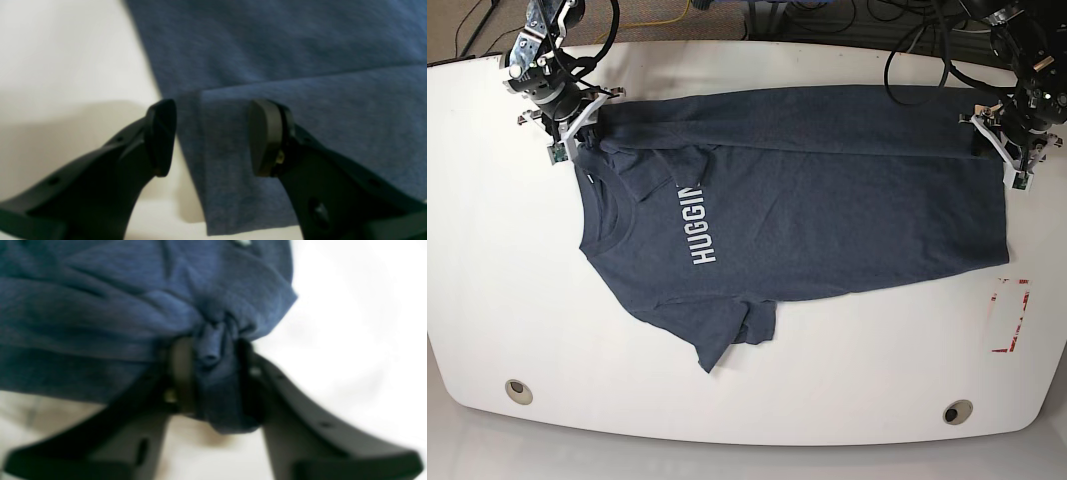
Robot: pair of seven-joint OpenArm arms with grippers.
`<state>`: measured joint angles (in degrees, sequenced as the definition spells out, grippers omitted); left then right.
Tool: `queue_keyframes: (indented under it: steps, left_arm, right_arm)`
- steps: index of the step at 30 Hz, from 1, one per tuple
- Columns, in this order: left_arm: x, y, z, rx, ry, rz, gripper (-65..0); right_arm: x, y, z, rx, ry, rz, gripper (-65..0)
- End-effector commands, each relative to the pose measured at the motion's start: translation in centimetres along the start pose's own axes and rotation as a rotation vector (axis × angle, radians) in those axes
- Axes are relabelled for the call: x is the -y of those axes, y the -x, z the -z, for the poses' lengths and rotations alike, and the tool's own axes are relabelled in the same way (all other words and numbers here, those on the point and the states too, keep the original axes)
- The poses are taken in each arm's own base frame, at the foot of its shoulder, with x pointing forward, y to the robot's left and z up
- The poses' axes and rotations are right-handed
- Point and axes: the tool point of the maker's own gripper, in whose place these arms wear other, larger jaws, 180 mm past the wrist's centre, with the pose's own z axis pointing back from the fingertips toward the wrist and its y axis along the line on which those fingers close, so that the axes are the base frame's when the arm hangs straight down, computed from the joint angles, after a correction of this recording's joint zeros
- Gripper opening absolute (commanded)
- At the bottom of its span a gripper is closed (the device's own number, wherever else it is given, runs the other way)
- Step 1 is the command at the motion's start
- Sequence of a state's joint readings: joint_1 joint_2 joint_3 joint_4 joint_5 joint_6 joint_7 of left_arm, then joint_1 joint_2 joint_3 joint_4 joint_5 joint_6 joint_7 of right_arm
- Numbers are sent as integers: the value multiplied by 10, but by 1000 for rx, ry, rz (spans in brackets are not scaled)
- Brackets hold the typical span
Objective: Layout the t-shirt on the table in an organized manner, then fold the t-shirt properly
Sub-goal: 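Drag the held shirt edge with both grippers to straighten it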
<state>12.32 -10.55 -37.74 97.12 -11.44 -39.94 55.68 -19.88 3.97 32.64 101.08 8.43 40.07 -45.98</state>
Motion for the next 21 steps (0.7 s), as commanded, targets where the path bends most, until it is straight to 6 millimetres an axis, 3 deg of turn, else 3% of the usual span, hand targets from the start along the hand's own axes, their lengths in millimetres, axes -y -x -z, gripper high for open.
queue_keyframes:
  steps: [1, 12, 21]
  left_arm:
    - [-7, -12, -5, 39, -16, 15, -338]
    - [-13, -5, -7, 16, -27, 30, -338]
    - [-13, 2, -8, 1, -26, 30, -338]
  right_arm:
    - [6, 6, -7, -24, 24, -20, -544]
    - [-2, 33, -29, -76, 31, -51, -534]
    - [-5, 41, -41, -94, 37, -72, -533]
